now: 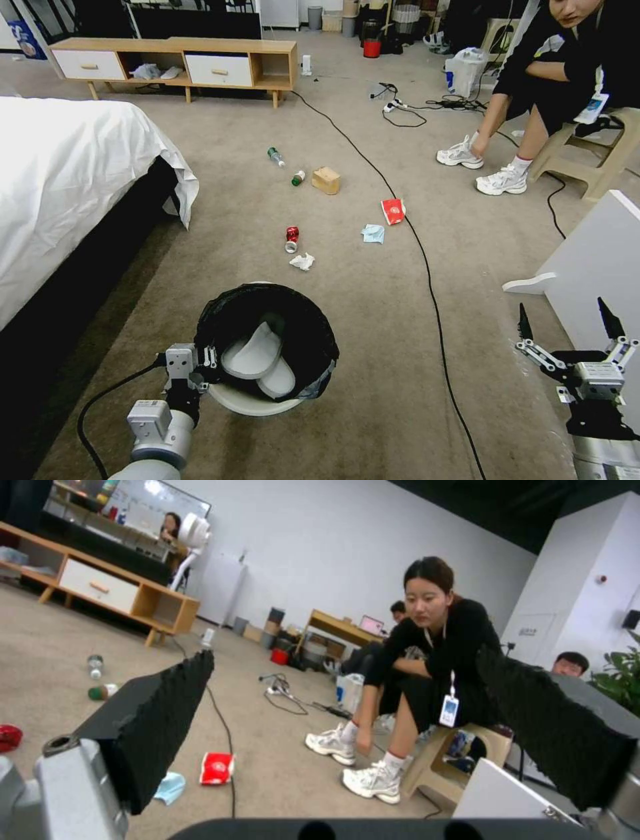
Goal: Pick up the trash bin and place the garbage on the floor into it.
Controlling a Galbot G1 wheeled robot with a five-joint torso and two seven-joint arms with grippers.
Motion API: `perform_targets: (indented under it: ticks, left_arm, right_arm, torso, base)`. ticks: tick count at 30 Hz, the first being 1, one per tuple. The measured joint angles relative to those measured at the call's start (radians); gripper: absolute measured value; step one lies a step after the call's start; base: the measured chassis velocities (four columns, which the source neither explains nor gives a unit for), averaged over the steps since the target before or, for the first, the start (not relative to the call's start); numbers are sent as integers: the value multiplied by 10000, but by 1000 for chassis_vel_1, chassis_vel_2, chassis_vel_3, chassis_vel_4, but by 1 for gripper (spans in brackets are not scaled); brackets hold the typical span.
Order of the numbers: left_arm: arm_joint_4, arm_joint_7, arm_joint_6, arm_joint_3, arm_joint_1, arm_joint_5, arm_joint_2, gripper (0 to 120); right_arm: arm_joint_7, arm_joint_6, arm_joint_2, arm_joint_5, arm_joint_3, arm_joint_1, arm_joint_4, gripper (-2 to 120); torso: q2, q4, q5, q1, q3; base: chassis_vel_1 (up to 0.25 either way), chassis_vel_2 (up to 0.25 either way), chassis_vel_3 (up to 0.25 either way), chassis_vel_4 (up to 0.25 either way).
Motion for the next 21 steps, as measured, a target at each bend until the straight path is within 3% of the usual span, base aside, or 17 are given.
perform_targets:
  ticks: [21]
  left_arm:
    - [49, -131, -6, -61, -53, -2, -82, 1]
  right_arm:
    - [-36, -111, -96, -8, -83, 69, -202, 100]
  torso:
    - [0, 0, 0, 0, 0]
  base:
    - [0, 0, 0, 0]
